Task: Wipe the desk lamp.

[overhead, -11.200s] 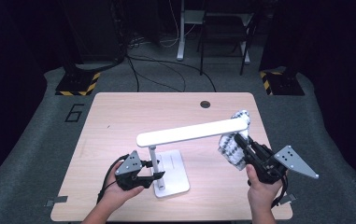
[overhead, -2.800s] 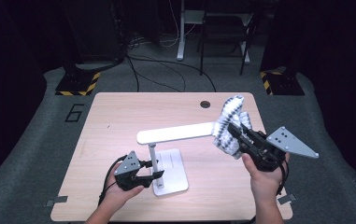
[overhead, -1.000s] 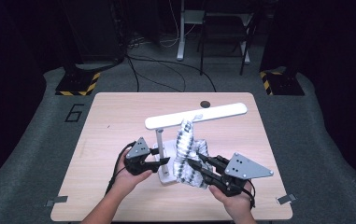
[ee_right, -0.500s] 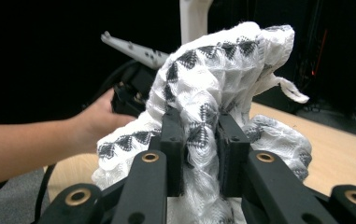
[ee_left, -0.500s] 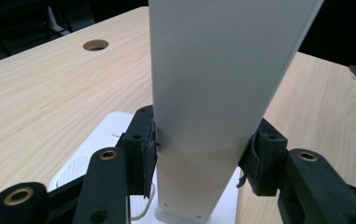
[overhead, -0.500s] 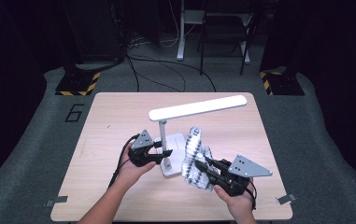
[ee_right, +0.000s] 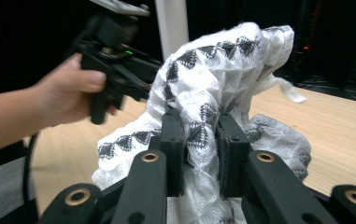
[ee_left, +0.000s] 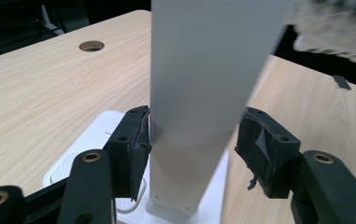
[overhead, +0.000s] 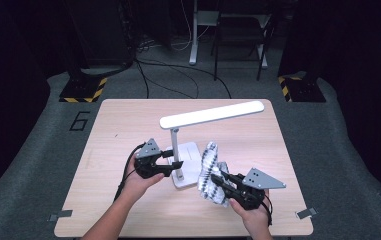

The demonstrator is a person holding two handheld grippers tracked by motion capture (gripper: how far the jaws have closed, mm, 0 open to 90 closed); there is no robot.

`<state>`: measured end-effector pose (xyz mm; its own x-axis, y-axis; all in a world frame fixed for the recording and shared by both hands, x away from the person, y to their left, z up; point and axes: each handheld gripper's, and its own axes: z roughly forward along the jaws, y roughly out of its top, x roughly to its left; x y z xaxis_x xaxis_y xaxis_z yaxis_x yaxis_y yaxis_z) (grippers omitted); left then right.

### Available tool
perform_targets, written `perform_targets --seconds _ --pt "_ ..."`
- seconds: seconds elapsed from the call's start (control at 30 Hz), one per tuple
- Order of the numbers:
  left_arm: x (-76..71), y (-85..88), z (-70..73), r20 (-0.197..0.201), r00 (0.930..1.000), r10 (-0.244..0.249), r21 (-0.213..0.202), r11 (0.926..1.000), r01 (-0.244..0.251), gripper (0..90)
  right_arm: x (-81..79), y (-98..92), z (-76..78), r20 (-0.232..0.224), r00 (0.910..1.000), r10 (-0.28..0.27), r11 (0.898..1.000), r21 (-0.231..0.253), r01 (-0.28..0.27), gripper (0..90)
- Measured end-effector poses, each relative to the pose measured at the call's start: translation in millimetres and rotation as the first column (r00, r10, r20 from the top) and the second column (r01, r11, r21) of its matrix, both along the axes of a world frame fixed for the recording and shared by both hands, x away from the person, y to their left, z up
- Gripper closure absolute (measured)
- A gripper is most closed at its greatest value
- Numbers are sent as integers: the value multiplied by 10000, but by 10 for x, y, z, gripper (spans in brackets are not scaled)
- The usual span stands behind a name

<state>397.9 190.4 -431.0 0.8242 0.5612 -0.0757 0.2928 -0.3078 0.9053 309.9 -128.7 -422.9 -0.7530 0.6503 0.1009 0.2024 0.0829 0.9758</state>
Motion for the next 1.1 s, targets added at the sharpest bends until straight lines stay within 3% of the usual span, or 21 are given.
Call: perform_targets --seconds 0.1,0.23,0.3,0.63,0.77,0.87,0.97,1.0,1.1 --pt "-82 76 60 70 10000 39 -181 9998 -37 423 -2 14 -48 -107 9995 -304 9995 -42 304 759" --pt "-190 222 128 149 9999 -28 -154 9999 30 410 19 79 -74 -302 9994 -156 9998 -147 152 758" --pt "-248 312 130 113 9999 3 -204 9998 0 410 24 122 -70 -111 9999 21 9996 -278 -24 758" --pt "-491 685 -90 100 9970 771 -96 9970 -770 411 49 419 -164 -302 9984 468 9957 -789 -491 755" --pt "-569 755 -159 5 9939 1105 204 9937 -1105 398 65 512 -146 -343 9970 698 9955 -617 -719 755" --pt "-659 813 -191 -39 9966 825 285 9962 -824 411 92 589 -181 -282 9964 803 9930 -849 -824 755" --pt "-747 892 -266 276 9966 782 369 9962 -792 456 102 654 -268 -419 9942 994 9903 -938 -1029 752" --pt "-763 910 -309 262 9959 860 306 9958 -868 472 112 676 -306 -505 9927 1099 9884 -997 -1145 752" --pt "-757 955 -396 10 9949 1007 644 9928 -1006 475 146 755 -424 -722 9895 1255 9815 -1364 -1345 752"
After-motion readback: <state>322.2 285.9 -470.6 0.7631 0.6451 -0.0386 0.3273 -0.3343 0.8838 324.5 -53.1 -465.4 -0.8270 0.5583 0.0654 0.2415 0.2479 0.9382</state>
